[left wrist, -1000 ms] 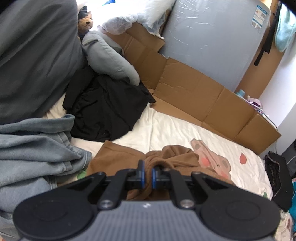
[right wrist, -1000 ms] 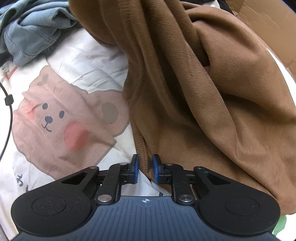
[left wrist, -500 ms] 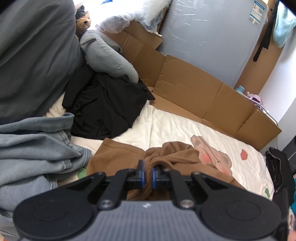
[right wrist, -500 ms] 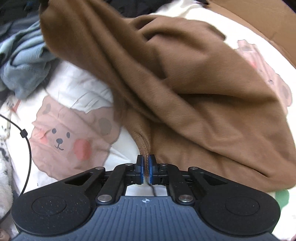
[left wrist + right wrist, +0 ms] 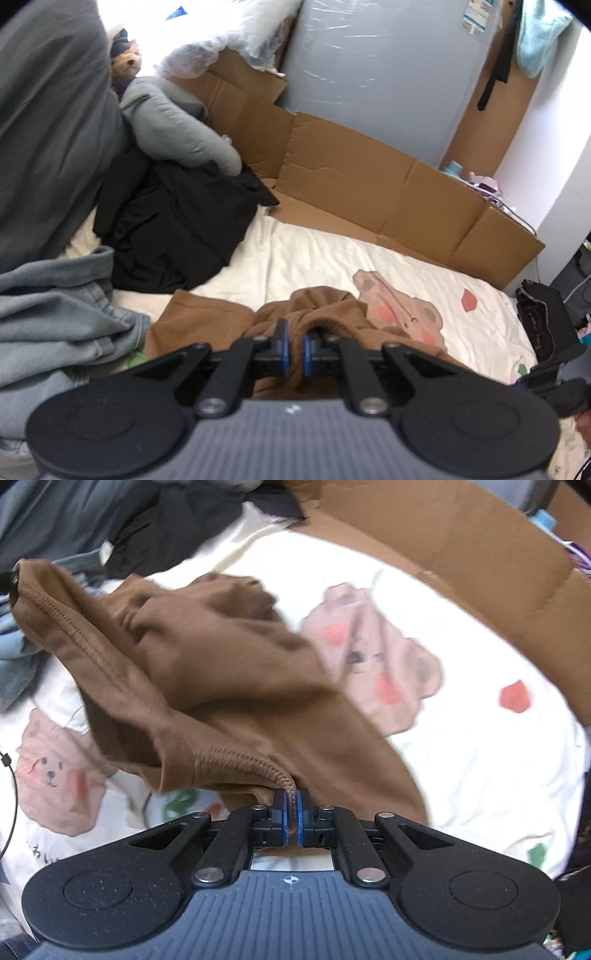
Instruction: Fold clothes
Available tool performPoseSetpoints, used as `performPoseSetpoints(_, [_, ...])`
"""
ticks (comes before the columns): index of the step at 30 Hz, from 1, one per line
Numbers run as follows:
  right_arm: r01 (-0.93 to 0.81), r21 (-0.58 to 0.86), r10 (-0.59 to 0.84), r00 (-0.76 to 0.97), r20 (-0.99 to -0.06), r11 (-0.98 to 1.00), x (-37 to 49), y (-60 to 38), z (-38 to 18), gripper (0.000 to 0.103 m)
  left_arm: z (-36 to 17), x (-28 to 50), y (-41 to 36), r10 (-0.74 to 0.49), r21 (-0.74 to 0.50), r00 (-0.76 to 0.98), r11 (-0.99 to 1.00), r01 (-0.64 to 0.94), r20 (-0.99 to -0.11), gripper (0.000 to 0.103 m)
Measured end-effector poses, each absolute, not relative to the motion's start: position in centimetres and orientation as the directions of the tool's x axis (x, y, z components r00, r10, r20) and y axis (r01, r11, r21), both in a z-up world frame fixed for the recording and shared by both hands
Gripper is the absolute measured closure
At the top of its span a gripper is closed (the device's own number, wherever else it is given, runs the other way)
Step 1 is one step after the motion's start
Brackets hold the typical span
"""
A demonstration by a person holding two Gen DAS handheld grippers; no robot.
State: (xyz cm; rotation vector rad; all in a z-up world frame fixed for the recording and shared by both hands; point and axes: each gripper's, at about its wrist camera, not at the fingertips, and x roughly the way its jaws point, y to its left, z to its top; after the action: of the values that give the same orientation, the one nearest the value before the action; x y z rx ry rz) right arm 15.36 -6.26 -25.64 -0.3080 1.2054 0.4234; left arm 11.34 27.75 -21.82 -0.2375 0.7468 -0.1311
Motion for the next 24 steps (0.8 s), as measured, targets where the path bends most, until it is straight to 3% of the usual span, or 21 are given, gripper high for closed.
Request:
performPoseSetpoints(11, [-0.454,-0.054,0.118,0.343,-0.932,0.889,17.2,-9.1,-24.3,0.100,-20.1,15.6,25.3,-0.253,-0.239,0.740,0.963,0.128,-0.623,0.095])
performPoseSetpoints(24, [-0.467,-0.080,0.115,0.375,-0.920,0.881,23.9,-12.5,-23.6,0.100,-20.9,24.8,22.2,-0.294,-0.117,0.693,0.949,0.291,-0.659,0.095])
